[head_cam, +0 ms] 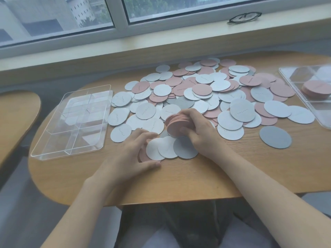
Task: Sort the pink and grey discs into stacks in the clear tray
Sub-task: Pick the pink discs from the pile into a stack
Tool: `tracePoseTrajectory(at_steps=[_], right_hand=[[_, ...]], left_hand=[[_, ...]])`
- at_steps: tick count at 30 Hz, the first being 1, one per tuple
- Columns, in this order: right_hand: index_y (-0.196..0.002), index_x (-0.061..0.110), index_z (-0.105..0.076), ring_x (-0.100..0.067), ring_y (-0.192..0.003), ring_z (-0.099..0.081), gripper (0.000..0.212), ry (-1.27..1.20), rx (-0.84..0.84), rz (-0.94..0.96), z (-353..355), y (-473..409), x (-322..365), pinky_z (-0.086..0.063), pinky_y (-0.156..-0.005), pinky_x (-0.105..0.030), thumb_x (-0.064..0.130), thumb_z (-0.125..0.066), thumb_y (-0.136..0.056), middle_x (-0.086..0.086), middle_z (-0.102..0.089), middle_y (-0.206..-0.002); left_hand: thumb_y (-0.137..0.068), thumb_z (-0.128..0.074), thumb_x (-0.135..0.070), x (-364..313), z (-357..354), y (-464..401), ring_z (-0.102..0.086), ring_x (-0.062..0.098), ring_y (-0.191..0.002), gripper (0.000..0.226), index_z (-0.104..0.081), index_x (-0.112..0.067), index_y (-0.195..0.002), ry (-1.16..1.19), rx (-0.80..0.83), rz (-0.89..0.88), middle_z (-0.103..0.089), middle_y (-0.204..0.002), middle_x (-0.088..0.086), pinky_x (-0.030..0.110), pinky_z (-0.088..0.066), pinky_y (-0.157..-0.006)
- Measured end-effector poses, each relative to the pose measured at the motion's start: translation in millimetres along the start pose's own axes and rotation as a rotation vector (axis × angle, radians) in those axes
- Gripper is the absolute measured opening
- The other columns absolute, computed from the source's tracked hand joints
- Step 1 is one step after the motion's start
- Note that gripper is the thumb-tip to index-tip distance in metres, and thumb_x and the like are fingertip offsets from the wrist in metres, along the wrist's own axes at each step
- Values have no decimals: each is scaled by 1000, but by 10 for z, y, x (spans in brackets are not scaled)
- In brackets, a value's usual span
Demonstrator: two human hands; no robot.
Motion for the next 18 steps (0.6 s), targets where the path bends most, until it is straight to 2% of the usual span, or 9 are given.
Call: tracePoseTrajectory(at_steps=[4,6,8,12,14,16,18], right_hand=[[-131,17,-52,-4,-107,-50,44,8,2,-2,0,4,-7,-30,-87,0,8,-65,-90,10,-57,-121],[-132,18,-52,-4,-108,-50,44,5,6,-14,5,5,-15,-30,-87,0,9,-64,-91,11,-57,-122],[-132,18,-52,-3,-107,-49,44,-3,6,-20,9,6,-16,-30,-86,1,9,-64,-91,11,-57,-121],[-132,18,-52,-2,-106,-49,44,-6,13,-23,6,5,-18,-29,-85,2,9,-65,-91,10,-57,-120],[-133,17,-52,-1,-106,-48,44,-9,22,-22,4,4,-18,-29,-85,2,9,-65,-91,9,-58,-122],[-132,17,-52,0,-106,-48,44,-10,27,-19,1,5,-14,-29,-86,2,10,-65,-91,8,-59,-123],[-131,17,-52,-1,-107,-49,44,-14,25,-16,2,8,-13,-30,-86,2,10,-66,-90,7,-59,-124]], left_hand=[[-82,-73,-52,-58,115,19,-62,3,-104,53,-51,-43,-129,18,-59,-43,-52,-123,-25,38,-56,-81],[-87,-72,-37,-67,189,38,-67,9,-102,41,-57,-34,-125,105,-124,-62,-59,-119,-18,35,-57,-81],[-91,-71,-17,-36,261,53,-70,7,-98,32,-61,-25,-119,169,-205,-53,-64,-115,-12,30,-56,-83],[-100,-59,-10,82,341,69,-72,6,-92,25,-63,-23,-120,168,-356,-9,-73,-105,-12,33,-54,-86],[-100,-55,-5,128,362,83,-69,8,-87,30,-66,-25,-120,171,-426,27,-72,-102,-17,27,-52,-80],[-101,-52,0,132,398,99,-66,8,-91,34,-69,-25,-116,208,-510,58,-71,-103,-19,23,-49,-79],[-101,-50,1,122,436,110,-68,11,-105,33,-70,-23,-112,291,-607,81,-74,-107,-14,28,-50,-88]])
Point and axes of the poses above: each hand's wrist, its own y-axis away from the middle knuckle, its own z-axis out of the back of the hand, x = y × z, the point moved 7 cm from there along -y, towards the middle knuckle
